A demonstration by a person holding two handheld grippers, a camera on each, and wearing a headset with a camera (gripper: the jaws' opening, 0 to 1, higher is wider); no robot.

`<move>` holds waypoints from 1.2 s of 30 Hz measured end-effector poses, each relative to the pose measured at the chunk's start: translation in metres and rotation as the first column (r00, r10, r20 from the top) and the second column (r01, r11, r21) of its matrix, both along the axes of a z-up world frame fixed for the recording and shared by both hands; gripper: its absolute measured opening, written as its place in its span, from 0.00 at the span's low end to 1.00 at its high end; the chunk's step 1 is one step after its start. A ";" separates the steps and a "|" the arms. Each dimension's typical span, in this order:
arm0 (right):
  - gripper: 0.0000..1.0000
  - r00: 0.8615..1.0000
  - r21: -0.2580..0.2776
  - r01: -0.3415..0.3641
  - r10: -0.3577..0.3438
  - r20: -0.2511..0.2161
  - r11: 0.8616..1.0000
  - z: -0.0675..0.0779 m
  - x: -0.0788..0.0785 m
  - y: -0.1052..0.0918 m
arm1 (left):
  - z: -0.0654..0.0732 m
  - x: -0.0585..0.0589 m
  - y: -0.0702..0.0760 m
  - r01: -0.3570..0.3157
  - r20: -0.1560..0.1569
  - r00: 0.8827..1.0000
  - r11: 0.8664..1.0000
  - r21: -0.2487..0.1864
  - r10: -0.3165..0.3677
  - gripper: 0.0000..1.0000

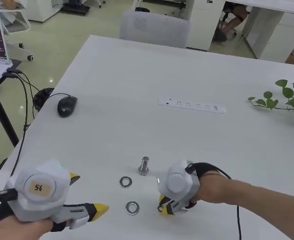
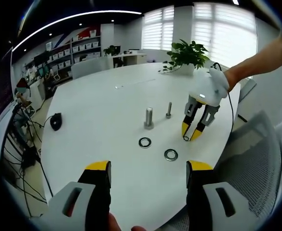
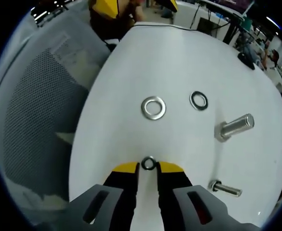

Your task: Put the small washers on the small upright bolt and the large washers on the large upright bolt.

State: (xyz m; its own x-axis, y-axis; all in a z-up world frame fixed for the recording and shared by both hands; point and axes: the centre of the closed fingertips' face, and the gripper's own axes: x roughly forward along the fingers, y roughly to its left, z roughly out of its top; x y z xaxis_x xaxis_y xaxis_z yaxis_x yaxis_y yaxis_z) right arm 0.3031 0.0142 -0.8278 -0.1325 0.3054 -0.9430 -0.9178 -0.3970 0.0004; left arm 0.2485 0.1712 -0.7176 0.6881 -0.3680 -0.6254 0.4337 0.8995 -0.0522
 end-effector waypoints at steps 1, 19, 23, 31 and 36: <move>0.16 1.000 0.002 -0.001 0.001 -0.001 1.000 0.000 0.000 0.000 | -0.001 0.000 -0.001 0.003 -0.002 1.000 1.000 0.000 -0.003 0.63; 0.14 0.984 0.061 0.174 -0.170 -0.061 0.983 0.002 0.002 0.000 | 0.000 -0.001 -0.001 0.003 0.000 1.000 1.000 0.000 -0.003 0.63; 0.13 0.973 0.067 0.223 -0.217 -0.082 0.973 0.002 0.003 -0.003 | -0.002 -0.003 0.004 -0.009 -0.003 1.000 1.000 0.002 0.009 0.63; 0.13 0.953 0.070 0.294 -0.286 -0.104 0.953 0.003 0.007 -0.012 | -0.003 -0.003 0.003 -0.008 -0.006 1.000 1.000 0.002 0.008 0.63; 0.13 0.920 0.082 0.376 -0.362 -0.147 0.923 0.005 0.009 -0.018 | -0.002 -0.002 0.000 -0.001 -0.005 1.000 1.000 0.000 0.001 0.63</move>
